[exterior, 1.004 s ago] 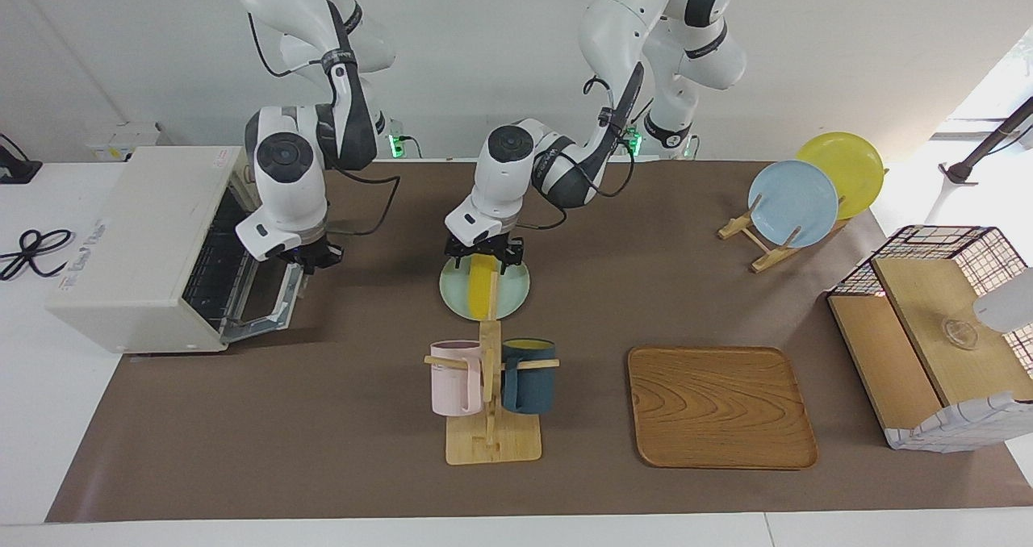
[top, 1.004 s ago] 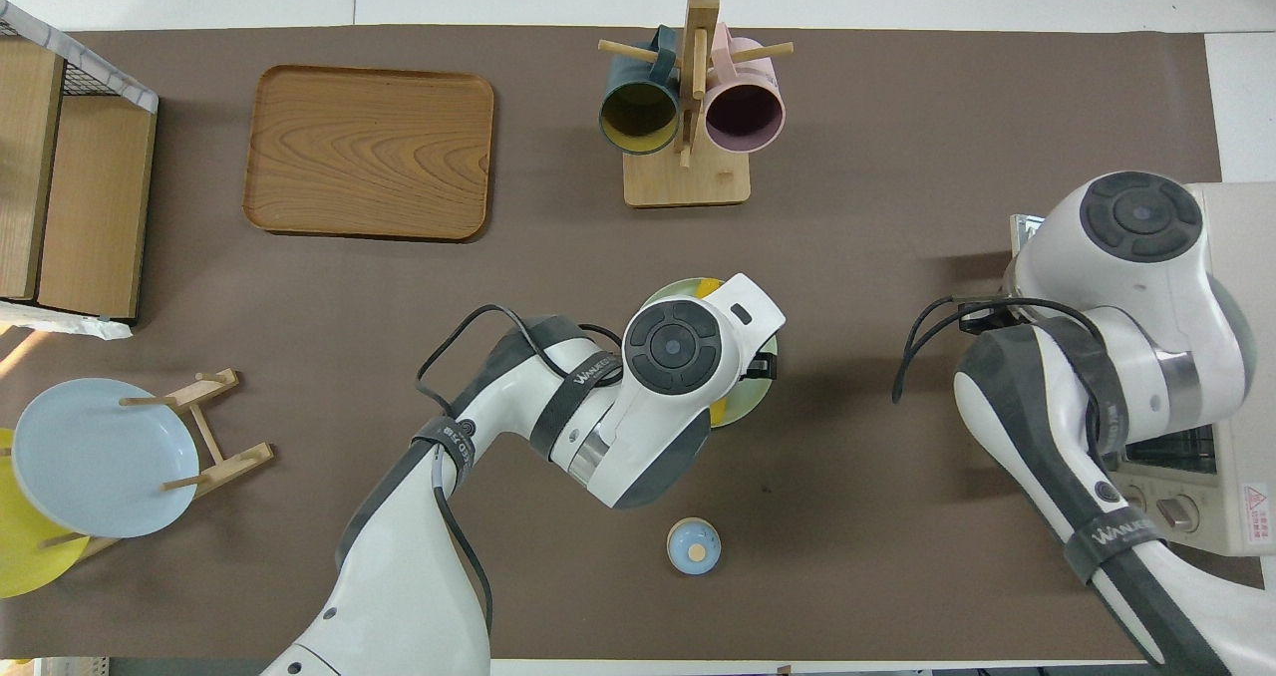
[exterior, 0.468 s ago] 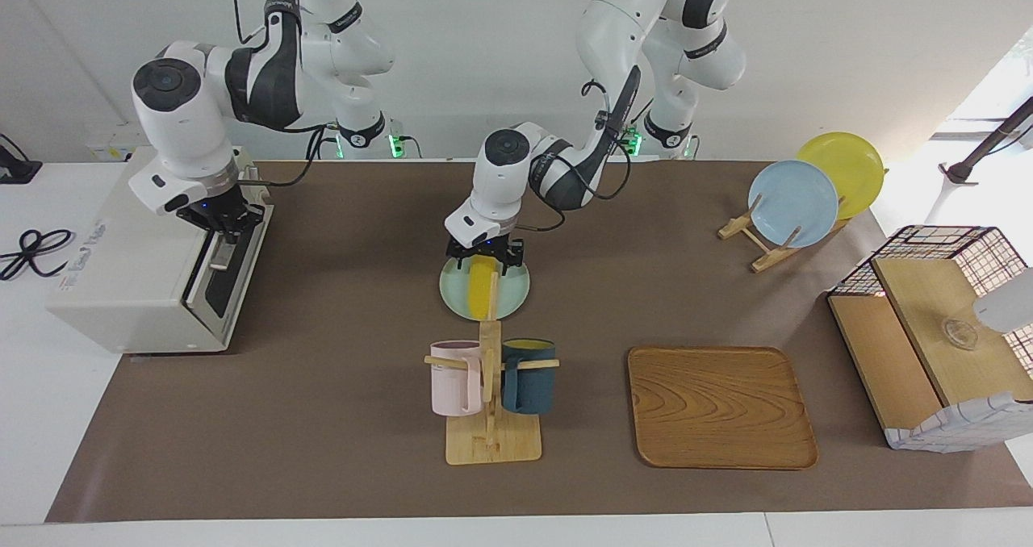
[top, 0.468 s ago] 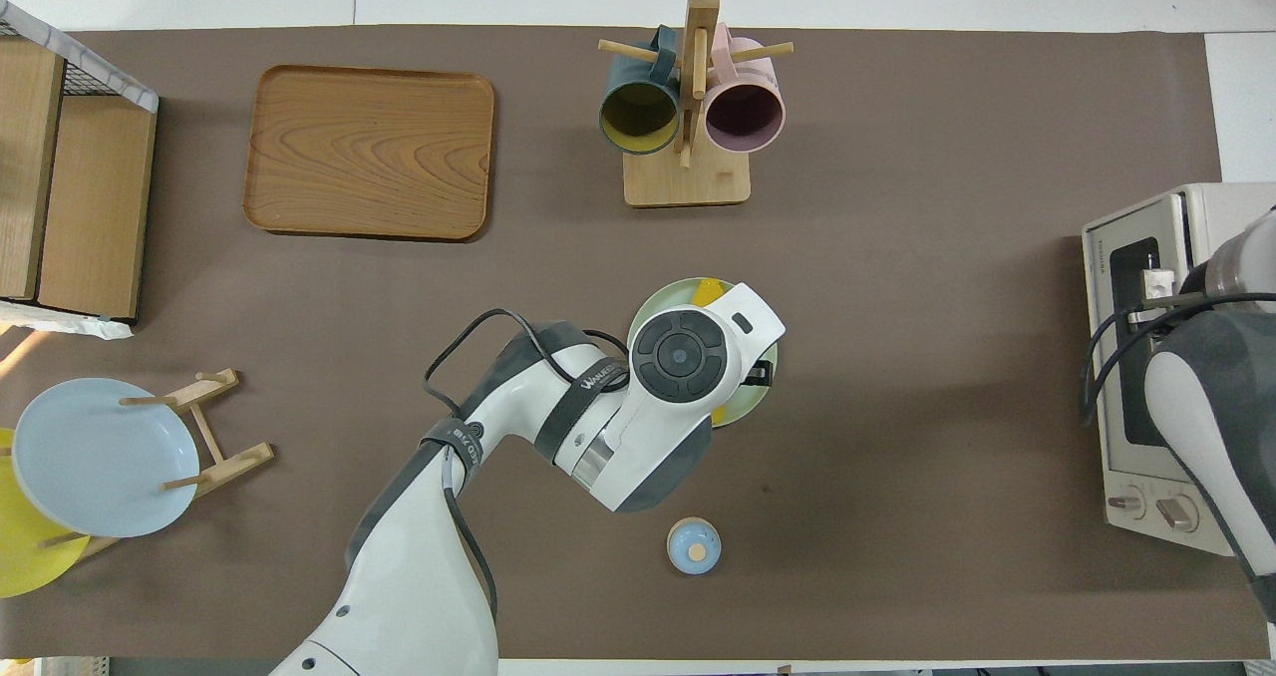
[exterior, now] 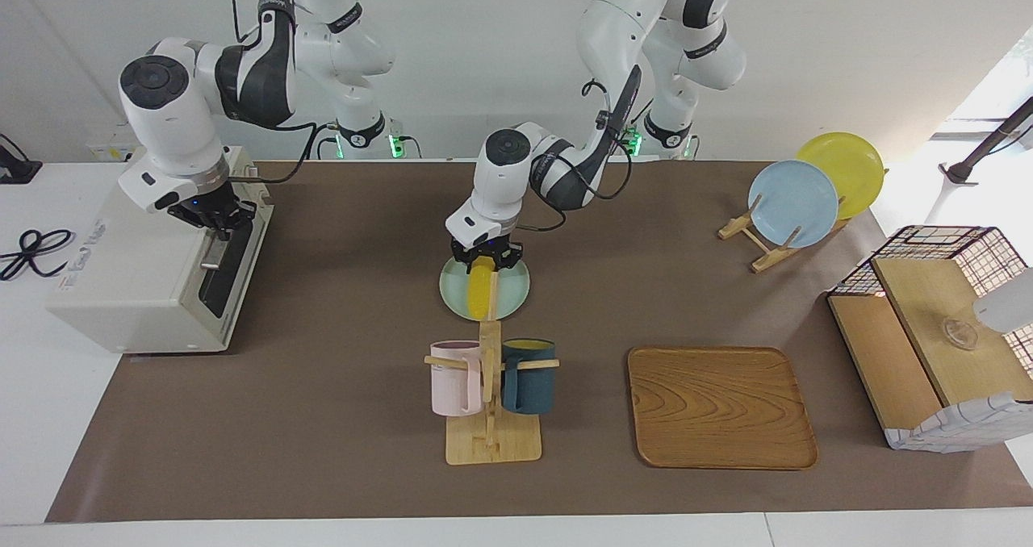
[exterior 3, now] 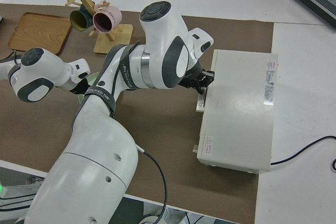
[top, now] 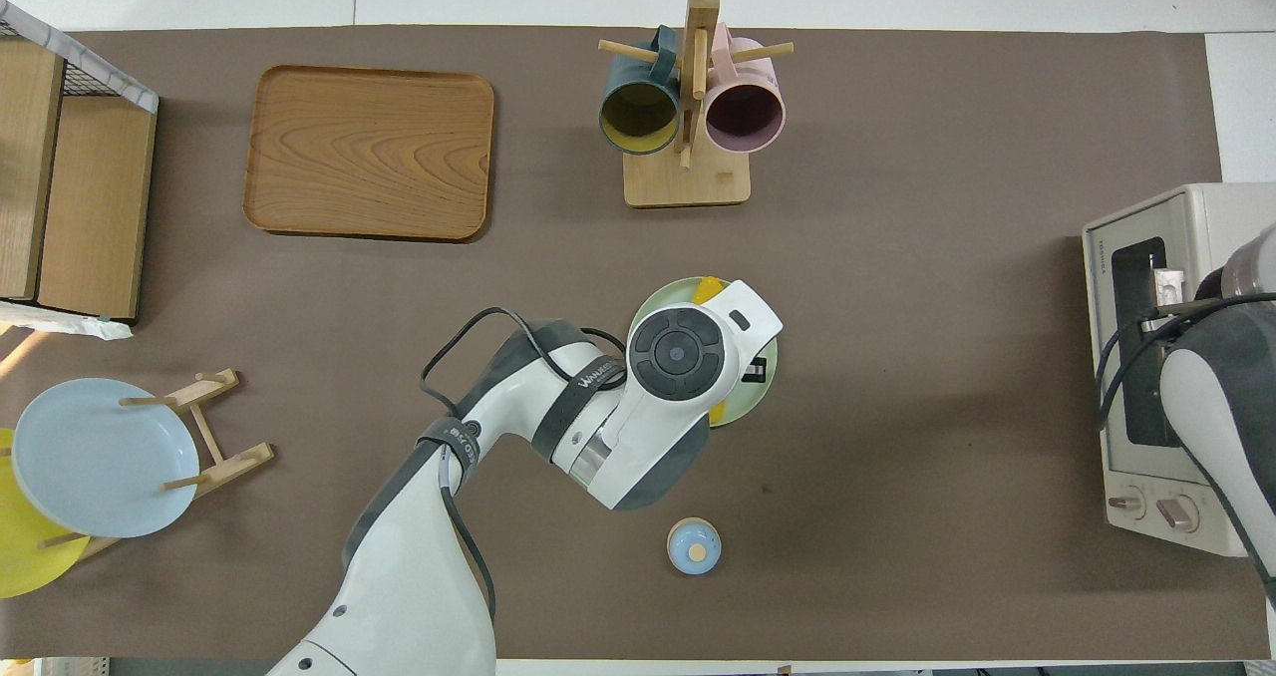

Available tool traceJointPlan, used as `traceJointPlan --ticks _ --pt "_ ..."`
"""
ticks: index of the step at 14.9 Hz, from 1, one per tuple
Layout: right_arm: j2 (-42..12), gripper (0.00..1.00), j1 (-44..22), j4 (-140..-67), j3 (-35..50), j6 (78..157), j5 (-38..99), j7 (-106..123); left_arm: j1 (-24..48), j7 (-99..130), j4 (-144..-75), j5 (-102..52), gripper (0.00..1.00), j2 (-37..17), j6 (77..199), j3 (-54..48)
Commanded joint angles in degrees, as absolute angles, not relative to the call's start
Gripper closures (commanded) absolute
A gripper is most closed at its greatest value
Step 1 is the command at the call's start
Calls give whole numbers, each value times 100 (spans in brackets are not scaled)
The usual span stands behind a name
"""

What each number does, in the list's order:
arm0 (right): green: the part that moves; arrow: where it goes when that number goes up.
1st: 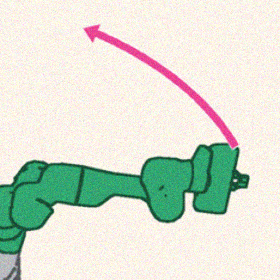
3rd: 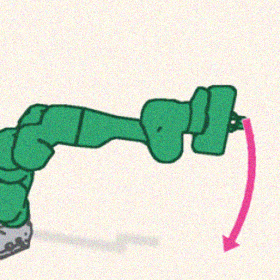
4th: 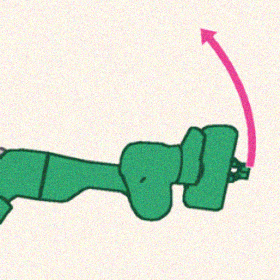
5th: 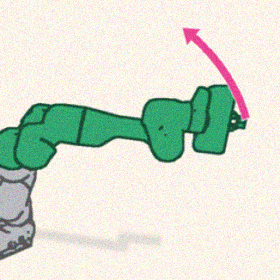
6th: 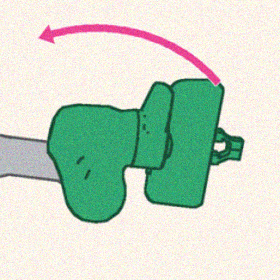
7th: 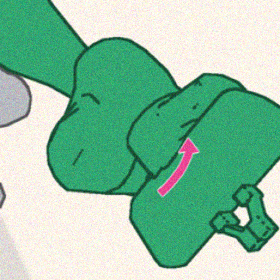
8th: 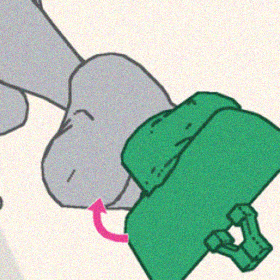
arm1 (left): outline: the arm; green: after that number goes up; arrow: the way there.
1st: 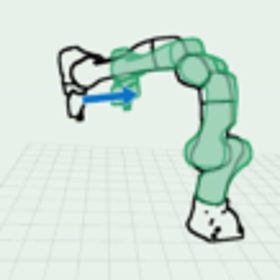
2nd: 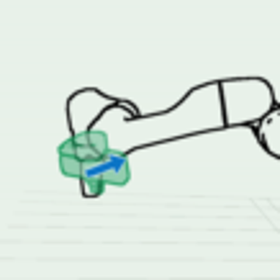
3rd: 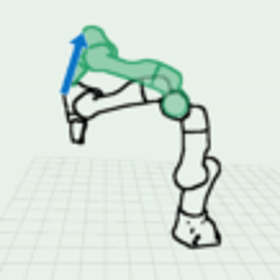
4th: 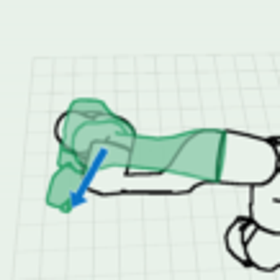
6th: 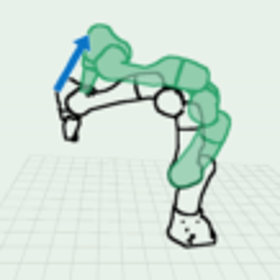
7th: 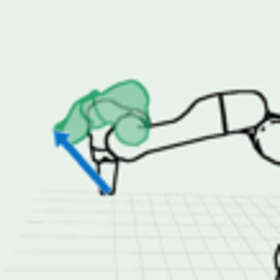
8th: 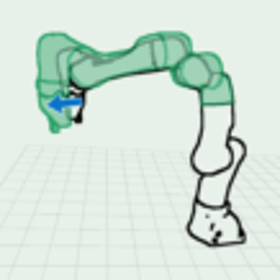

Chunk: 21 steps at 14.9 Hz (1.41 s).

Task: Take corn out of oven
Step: 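Carry the corn with the left gripper onto the wooden tray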

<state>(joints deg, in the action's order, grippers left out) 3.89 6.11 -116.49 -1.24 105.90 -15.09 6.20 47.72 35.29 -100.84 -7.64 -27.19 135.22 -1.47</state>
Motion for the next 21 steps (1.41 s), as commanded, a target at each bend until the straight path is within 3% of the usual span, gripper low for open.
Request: traceJointPlan --ticks 1,5,7,9,10,11,14,17,21 --pt "439 100 651 -11419 -79 9978 -1582 905 4852 3639 -10037 -633 100 -2611 13395 96" --pt "439 100 501 -10838 -26 9485 -846 905 4396 3481 -10046 -598 100 -1900 12676 202" --pt "439 78 501 -10583 122 9273 -406 853 3957 3087 -10037 -589 100 -1749 12376 202" --pt "431 48 501 -10512 281 9281 -264 826 3474 2666 -10037 -545 100 -1749 12322 202" --pt "431 17 501 -10529 333 9299 -255 826 3132 2385 -10028 -493 100 -1766 12305 202" --pt "431 0 501 -10477 377 9290 -203 826 2851 2164 -10002 -492 100 -1793 12313 193" --pt "360 0 501 -10204 413 9298 158 817 2147 1636 -9749 -309 100 -1907 12366 193" --pt "317 0 501 -10099 518 9290 158 643 1592 1214 -9169 -273 100 -2345 12209 176" --pt "369 0 501 -9897 545 9168 167 589 1293 1125 -7993 -290 100 -3477 12190 176"
